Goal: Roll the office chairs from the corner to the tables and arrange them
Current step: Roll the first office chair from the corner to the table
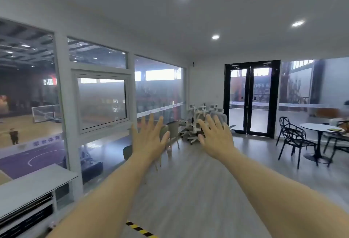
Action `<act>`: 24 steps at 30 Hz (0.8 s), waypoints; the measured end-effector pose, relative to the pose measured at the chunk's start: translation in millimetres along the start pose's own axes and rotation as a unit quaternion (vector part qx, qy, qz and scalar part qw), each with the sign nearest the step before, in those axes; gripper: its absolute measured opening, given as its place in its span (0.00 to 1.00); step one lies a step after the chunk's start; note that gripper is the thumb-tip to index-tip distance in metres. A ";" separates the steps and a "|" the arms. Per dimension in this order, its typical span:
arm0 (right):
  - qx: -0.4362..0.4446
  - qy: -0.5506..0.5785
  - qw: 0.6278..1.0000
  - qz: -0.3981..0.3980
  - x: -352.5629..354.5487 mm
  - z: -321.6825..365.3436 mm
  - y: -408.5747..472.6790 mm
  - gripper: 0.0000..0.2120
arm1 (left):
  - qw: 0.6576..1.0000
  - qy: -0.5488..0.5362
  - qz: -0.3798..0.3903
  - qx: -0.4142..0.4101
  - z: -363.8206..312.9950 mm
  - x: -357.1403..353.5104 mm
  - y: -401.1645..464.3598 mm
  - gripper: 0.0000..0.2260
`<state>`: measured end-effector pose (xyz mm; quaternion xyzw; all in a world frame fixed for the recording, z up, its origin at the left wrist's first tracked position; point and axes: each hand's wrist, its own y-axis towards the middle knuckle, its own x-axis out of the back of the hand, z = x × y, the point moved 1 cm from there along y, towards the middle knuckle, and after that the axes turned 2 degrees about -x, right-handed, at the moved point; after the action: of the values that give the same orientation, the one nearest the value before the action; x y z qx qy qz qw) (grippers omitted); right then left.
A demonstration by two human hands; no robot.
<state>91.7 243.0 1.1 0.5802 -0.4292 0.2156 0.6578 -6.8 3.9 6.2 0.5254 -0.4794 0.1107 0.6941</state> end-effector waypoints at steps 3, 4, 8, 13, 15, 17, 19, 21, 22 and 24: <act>-0.037 -0.025 0.999 -0.002 -40.9 -37.6 41.3 0.28 | 1.000 0.003 0.005 -0.018 -14.5 -49.7 59.7 0.32; -0.048 -0.032 0.998 0.003 -54.0 -50.3 56.2 0.28 | 1.000 -0.003 0.010 -0.020 -18.2 -66.3 82.0 0.32; -0.082 -0.054 0.995 0.011 -107.9 -94.8 132.1 0.28 | 0.998 -0.014 0.006 -0.054 -33.0 -142.9 181.0 0.32; -0.143 -0.055 0.988 0.014 -174.5 -156.6 236.2 0.27 | 0.994 -0.055 0.007 -0.098 -53.0 -231.2 313.3 0.31; -0.159 -0.057 0.985 0.012 -196.2 -179.4 276.3 0.27 | 0.991 -0.069 0.004 -0.110 -69.2 -262.3 365.3 0.31; -0.168 -0.066 0.984 0.018 -216.7 -203.4 311.8 0.26 | 0.989 -0.077 0.015 -0.123 -92.8 -293.2 409.4 0.31; -0.176 -0.073 0.981 0.026 -236.1 -229.7 344.1 0.25 | 0.986 -0.091 0.025 -0.141 -118.2 -323.5 447.8 0.30; -0.183 -0.075 0.980 0.023 -255.5 -257.5 375.3 0.25 | 0.983 -0.104 0.029 -0.150 -140.7 -356.6 486.2 0.30; -0.182 -0.080 0.980 0.019 -266.9 -272.2 391.1 0.25 | 0.982 -0.109 0.028 -0.150 -151.0 -374.8 505.9 0.30; -0.185 -0.087 0.979 0.017 -293.6 -302.6 421.7 0.25 | 0.982 -0.112 0.031 -0.148 -171.0 -413.6 545.4 0.30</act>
<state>-301.0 691.5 18.3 0.4582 -0.5267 0.0923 0.7100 -484.8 522.5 24.7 0.4106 -0.5809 0.0004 0.7029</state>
